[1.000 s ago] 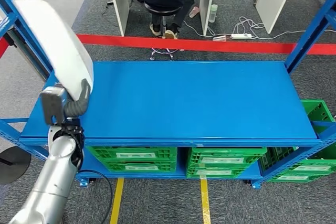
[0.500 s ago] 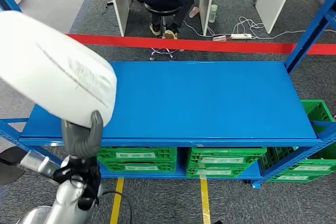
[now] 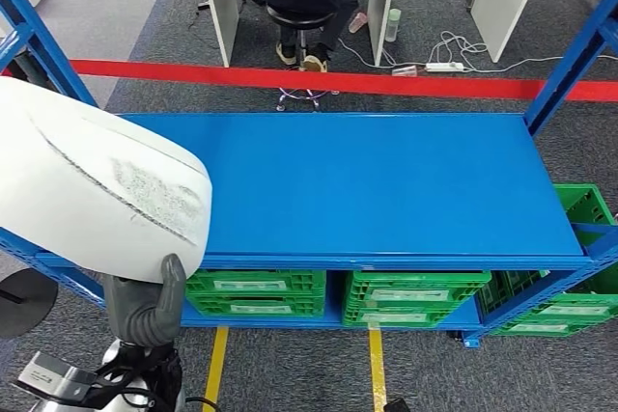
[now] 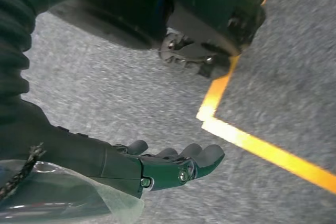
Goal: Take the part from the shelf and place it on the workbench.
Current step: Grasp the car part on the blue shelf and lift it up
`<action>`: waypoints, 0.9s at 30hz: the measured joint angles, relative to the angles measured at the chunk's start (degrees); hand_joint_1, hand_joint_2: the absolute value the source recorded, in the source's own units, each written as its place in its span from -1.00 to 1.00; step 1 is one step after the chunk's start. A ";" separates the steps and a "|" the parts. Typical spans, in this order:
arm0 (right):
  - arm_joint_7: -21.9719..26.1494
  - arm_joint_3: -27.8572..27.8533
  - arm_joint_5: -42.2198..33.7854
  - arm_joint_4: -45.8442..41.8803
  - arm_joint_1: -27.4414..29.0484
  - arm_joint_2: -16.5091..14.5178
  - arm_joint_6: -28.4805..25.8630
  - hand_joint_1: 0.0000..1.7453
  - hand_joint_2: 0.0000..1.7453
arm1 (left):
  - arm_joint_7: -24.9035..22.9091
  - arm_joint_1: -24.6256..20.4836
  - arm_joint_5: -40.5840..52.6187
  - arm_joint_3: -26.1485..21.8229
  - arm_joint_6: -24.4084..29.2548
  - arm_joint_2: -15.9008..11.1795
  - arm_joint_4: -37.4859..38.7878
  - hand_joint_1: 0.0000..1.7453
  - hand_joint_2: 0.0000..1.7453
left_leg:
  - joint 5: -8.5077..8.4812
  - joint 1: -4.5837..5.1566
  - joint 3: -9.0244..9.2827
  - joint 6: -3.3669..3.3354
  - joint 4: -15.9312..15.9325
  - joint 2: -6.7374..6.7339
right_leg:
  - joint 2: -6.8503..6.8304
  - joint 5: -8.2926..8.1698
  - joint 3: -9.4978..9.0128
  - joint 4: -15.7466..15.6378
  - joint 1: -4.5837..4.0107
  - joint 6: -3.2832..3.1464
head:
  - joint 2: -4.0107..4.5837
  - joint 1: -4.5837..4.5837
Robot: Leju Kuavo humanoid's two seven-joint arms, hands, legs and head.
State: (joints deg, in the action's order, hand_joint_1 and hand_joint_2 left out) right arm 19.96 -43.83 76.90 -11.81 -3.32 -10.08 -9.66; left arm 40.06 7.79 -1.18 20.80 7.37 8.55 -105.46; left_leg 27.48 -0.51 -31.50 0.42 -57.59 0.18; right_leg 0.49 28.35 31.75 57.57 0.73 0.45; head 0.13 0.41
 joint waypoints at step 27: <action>-0.95 -0.71 0.91 0.03 0.25 0.04 4.16 -1.00 1.00 | 0.03 3.55 -5.20 -3.63 -24.22 3.80 -7.05 1.00 1.00 | 0.18 0.38 -0.05 -1.32 -0.32 0.00 | -0.01 -0.22 -0.28 -0.40 0.45 1.11 | 0.00 0.02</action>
State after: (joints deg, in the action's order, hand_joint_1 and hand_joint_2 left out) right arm 19.01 -44.54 77.81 -11.78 -3.07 -10.03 -5.50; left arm 40.09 11.33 -6.38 17.18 -16.85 12.36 -112.51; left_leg 27.66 -0.13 -31.56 -0.91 -57.91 0.17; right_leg 0.48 28.14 31.46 57.16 1.17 1.55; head 0.13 0.44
